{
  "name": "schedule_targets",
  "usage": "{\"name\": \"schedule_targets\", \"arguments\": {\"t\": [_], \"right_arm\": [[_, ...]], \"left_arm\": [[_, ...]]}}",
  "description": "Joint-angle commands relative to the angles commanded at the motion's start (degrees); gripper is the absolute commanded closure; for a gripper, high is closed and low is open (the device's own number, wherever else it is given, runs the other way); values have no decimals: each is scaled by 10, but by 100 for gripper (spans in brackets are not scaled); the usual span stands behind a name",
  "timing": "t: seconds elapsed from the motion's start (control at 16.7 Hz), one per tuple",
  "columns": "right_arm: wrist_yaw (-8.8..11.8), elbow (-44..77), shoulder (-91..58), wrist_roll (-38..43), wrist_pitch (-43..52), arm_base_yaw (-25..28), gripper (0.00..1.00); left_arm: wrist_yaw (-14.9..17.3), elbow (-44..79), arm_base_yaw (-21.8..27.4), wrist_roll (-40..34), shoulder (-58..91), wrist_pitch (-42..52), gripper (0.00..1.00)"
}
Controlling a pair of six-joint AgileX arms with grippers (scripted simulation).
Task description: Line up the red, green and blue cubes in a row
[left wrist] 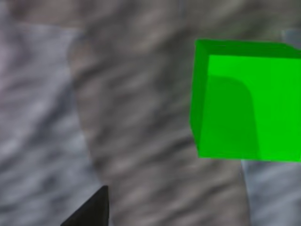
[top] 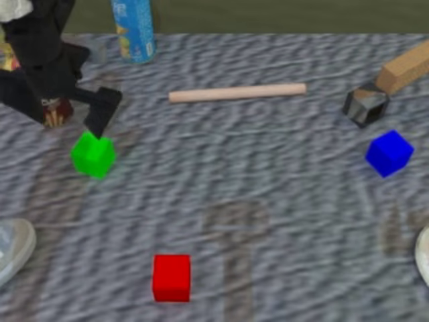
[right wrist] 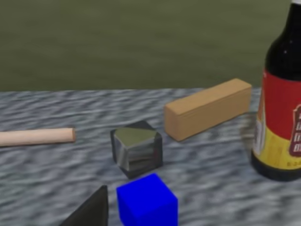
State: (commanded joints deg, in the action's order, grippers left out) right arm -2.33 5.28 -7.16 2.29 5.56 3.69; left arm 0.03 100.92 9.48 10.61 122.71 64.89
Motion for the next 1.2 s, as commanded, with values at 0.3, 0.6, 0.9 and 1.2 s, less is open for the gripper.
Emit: {"name": "schedule_targets", "arguments": {"t": [0.3, 0.6, 0.9, 1.2], "right_arm": [[23, -53, 72, -23, -56, -31, 0], [23, -53, 72, -23, -56, -31, 0], [23, -53, 72, -23, -56, -31, 0], [23, -53, 72, -23, -56, -31, 0]], "left_arm": [[2, 65, 6, 6, 67, 31, 0], [2, 65, 3, 6, 69, 30, 0], [2, 7, 4, 7, 98, -62, 0], [2, -33, 5, 7, 119, -119, 0]]}}
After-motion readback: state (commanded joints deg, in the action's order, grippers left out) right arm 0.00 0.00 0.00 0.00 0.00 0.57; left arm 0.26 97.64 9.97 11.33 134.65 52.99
